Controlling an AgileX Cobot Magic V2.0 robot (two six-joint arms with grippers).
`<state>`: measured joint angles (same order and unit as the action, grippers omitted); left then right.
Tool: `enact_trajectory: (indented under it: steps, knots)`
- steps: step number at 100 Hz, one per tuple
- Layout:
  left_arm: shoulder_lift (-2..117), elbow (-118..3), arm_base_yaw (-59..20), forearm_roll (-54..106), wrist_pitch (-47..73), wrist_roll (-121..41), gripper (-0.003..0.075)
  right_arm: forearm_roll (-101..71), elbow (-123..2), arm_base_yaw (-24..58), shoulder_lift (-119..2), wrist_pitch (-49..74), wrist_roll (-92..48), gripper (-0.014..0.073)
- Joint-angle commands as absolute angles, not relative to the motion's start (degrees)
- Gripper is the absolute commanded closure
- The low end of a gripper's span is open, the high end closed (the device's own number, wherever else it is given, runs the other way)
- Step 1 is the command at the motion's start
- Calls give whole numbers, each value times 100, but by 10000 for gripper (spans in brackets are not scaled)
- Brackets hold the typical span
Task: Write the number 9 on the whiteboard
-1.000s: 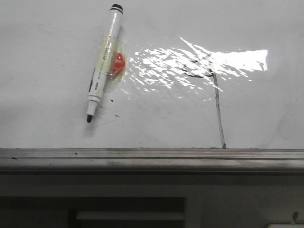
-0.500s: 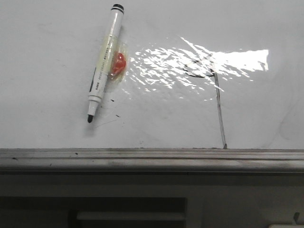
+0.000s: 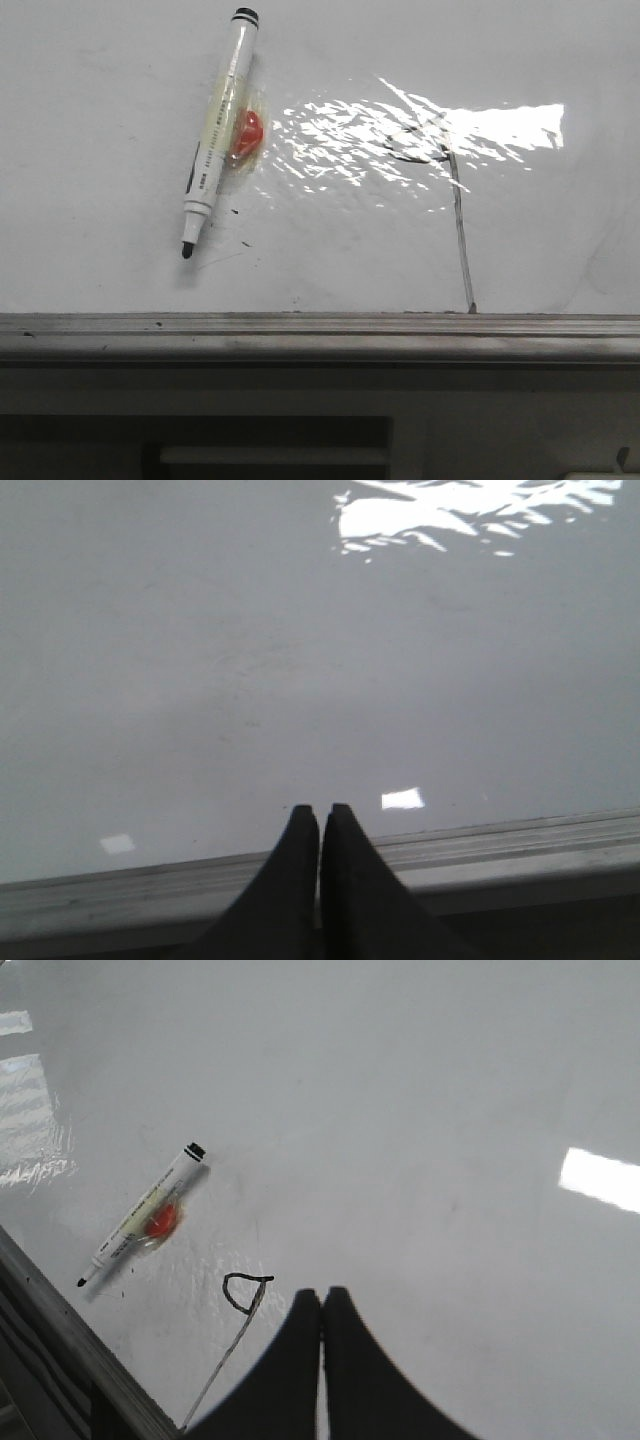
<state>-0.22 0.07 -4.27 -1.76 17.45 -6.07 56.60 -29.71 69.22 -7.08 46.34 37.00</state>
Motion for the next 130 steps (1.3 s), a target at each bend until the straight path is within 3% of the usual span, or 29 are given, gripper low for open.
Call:
enact_trajectory:
  steps: [1,65,84,103,117,125,130]
  knots:
    - [-158,109,-260,-184,1385,-536,741,5959,-3099,6895,-796,4343,3724,656]
    - [-158,109,-190,-184,1385,-536,741,5959,-3099,6887,-796,4387,3724,656]
    - [-158,109,-190,-184,1385,-536,741,6348,-2446,6749,-796,4640,3724,656]
    - [-158,109,-190,-184,1385,-536,741,4623,-1751,5239,-796,3516,3270,656]
    - [-158,109,-190,-184,1385,-536,741,2704,-1257,3331,-796,1879,1794,656]
    - [-158,109,-190,-184,1385,-536,741,1087,-832,2175,-796,977,1498,656]
    - [-158,109,-190,-184,1385,-536,741,932,-507,1631,-796,334,1499,656]
